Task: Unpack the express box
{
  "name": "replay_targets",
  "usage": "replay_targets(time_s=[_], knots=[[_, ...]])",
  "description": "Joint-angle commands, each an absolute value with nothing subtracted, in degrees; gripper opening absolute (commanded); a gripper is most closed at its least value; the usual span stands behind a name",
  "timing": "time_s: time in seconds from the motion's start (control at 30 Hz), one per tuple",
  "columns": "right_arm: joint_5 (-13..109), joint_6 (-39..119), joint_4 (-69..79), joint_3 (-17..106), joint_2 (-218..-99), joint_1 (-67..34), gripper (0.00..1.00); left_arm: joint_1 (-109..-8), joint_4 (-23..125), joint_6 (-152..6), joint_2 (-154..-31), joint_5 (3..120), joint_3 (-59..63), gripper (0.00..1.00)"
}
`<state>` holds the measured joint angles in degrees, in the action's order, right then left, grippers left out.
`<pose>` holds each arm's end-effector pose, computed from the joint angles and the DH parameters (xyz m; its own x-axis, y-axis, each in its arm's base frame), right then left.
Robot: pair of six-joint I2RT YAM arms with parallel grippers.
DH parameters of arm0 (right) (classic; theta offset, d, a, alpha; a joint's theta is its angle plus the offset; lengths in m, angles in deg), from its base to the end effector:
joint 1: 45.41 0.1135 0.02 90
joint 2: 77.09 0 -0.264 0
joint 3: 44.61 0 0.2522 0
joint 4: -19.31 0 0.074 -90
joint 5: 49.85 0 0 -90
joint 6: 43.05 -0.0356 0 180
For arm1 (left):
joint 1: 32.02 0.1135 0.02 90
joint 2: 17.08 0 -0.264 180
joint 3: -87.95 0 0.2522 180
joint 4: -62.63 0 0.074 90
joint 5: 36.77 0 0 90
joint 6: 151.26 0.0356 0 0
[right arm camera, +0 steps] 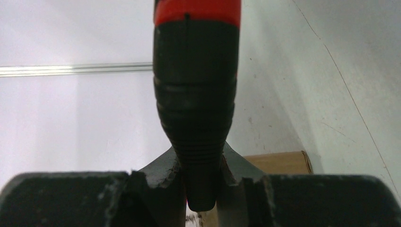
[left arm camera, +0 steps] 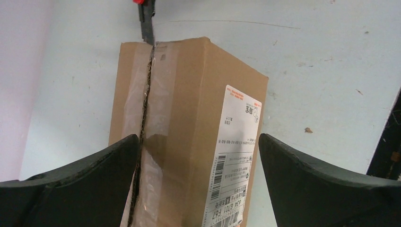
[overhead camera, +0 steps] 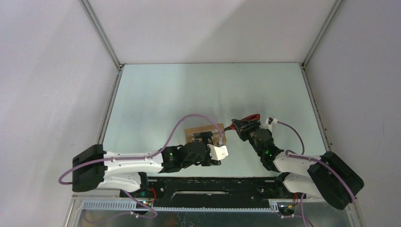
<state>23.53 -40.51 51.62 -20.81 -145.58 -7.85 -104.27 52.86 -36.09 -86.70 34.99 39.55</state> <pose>0.1712 0.1188 0.1586 -0.3698 0.9232 -0.1045 0.1537 0.1718 0.9731 0.0885 -0.2400 0.2142 0.2078 0.6756 -0.7073 0.8114 0.2848 0.5105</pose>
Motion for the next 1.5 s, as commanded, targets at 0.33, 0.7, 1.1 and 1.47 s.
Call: replay_targets(time_s=[0.33, 0.7, 1.1, 1.47], knots=[[22.32, -38.54, 49.30, -21.80, -140.59, -7.11, 0.00, -103.49, 59.14, -37.07, -86.09, 32.46, 41.49, 1.00], [22.55, -36.90, 51.30, -21.52, -142.26, -8.09, 0.00, -103.65, 58.07, -34.78, -86.01, 31.47, 39.69, 1.00], [22.96, -37.55, 50.69, -22.54, -140.44, -6.87, 0.00, -103.31, 59.06, -34.10, -88.14, 29.94, 39.03, 1.00], [21.87, -38.13, 48.05, -23.81, -137.40, -6.60, 0.00, -102.95, 59.86, -34.53, -88.57, 30.22, 39.34, 1.00]])
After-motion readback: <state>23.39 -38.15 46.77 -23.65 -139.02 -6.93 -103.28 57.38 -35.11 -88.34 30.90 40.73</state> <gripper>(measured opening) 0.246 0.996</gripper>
